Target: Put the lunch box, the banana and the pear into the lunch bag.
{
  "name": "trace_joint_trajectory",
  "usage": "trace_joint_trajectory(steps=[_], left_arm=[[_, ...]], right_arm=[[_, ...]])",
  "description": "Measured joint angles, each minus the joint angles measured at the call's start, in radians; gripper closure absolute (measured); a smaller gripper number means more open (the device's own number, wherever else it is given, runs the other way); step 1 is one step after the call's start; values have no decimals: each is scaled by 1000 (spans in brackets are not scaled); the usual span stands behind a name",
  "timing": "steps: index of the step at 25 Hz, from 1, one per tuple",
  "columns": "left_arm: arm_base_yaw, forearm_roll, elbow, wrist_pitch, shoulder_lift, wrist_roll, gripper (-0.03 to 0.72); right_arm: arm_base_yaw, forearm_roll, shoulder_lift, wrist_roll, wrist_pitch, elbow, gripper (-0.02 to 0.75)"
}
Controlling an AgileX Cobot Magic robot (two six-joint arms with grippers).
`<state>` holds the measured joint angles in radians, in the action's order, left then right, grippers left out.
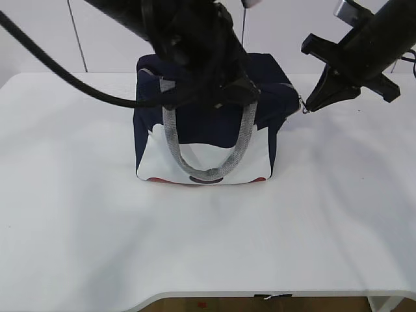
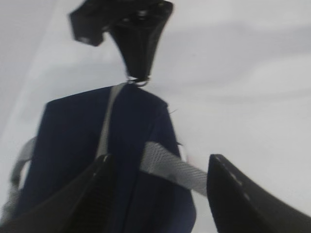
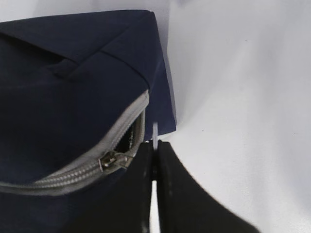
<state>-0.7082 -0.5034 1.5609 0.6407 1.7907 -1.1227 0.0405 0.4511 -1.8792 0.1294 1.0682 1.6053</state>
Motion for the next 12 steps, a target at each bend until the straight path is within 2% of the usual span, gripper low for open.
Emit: trace_joint_trajectory(steps=[3,6,12], left_arm=[[0,-2,78,96,59,-3,228],[0,43,121,178,103,-2,231],[0,125,130,144,124,-2,300]], right_arm=[[0,0,0,-1,0,0,731],[0,5,0,-1,0,0,731],[0,43,0,-2,4,0,731]])
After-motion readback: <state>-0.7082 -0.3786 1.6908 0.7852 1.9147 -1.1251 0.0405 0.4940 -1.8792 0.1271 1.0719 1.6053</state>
